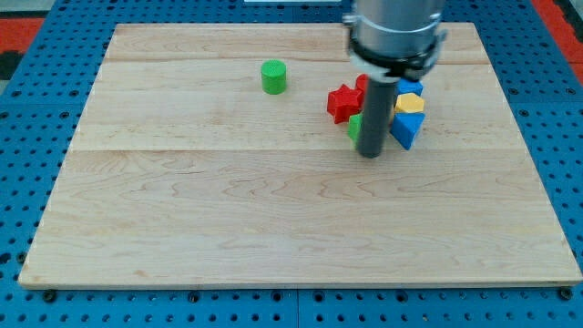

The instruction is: Push the green circle into the red star

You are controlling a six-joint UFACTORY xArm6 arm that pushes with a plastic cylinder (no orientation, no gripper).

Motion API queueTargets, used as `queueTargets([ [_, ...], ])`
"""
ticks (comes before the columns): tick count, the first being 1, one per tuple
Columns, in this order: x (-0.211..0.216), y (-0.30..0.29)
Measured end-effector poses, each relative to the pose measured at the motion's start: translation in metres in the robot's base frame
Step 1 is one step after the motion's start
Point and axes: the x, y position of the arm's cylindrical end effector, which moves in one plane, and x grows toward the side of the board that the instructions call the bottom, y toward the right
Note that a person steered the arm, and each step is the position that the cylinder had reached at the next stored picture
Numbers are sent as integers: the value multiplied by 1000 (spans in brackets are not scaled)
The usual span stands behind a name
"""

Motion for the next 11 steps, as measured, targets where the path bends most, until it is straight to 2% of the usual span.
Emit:
queueTargets([
  [1,22,22],
  [2,84,-73],
  [4,-61,-221],
  [5,-132,-231],
  [6,-150,-149],
  [7,-131,-111],
  [8,-128,-85],
  [9,-144,-59],
  [11,-123,-41],
])
